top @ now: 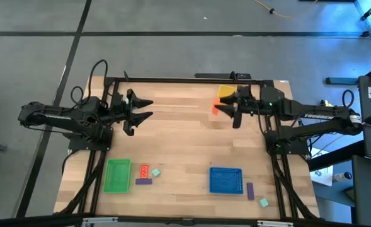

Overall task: Sort & place blocks by color
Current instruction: Put the top orange gamepiece into the yellow bin, then put the orange gamepiece into the yellow bin

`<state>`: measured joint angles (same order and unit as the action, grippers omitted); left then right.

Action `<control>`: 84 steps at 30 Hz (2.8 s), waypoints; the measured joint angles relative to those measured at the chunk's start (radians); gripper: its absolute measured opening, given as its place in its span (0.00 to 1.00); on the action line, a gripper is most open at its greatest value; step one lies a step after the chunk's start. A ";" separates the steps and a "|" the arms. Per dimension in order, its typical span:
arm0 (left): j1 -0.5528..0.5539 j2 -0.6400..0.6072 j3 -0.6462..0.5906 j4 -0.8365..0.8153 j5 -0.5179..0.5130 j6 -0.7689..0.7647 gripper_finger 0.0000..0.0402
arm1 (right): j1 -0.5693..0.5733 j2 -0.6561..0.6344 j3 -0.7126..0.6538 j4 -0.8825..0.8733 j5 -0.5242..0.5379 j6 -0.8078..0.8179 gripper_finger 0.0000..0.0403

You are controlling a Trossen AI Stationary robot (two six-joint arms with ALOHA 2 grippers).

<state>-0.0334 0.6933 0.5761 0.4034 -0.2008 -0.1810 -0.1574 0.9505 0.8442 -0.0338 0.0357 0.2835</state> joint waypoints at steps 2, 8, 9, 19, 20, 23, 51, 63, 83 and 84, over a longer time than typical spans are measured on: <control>0.000 0.000 0.000 0.001 0.000 0.000 0.57 | -0.037 0.027 0.065 -0.133 0.017 -0.021 0.35; 0.000 0.000 0.000 0.002 0.000 -0.003 0.57 | -0.201 0.150 0.235 -0.508 0.114 -0.008 0.35; 0.000 0.000 0.000 0.002 0.000 -0.003 0.57 | -0.231 0.174 0.250 -0.554 0.128 0.004 0.35; 0.000 0.000 0.000 0.003 0.000 -0.003 0.57 | -0.451 0.395 0.229 -0.658 0.147 0.175 0.36; 0.000 0.000 0.000 0.003 0.000 -0.003 0.57 | -0.466 0.417 0.228 -0.658 0.147 0.192 0.36; 0.000 0.000 0.000 0.003 0.000 -0.003 0.57 | -0.495 0.487 0.227 -0.655 0.147 0.236 0.36; 0.000 0.000 -0.001 0.019 0.000 -0.003 0.57 | -0.507 0.799 0.226 -0.613 0.151 0.448 0.36; 0.000 0.000 -0.001 0.020 0.000 -0.003 0.57 | -0.508 0.815 0.226 -0.607 0.139 0.469 0.42; 0.000 0.000 -0.001 0.020 0.000 -0.003 0.57 | -0.508 0.815 0.226 -0.604 0.152 0.445 0.58; 0.000 0.000 -0.001 0.020 0.000 -0.003 0.57 | -0.508 0.815 0.226 -0.604 0.152 0.445 0.61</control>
<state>-0.0332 0.6937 0.5755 0.4232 -0.2008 -0.1841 -0.6659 1.7653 1.0702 -0.6379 0.1879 0.7281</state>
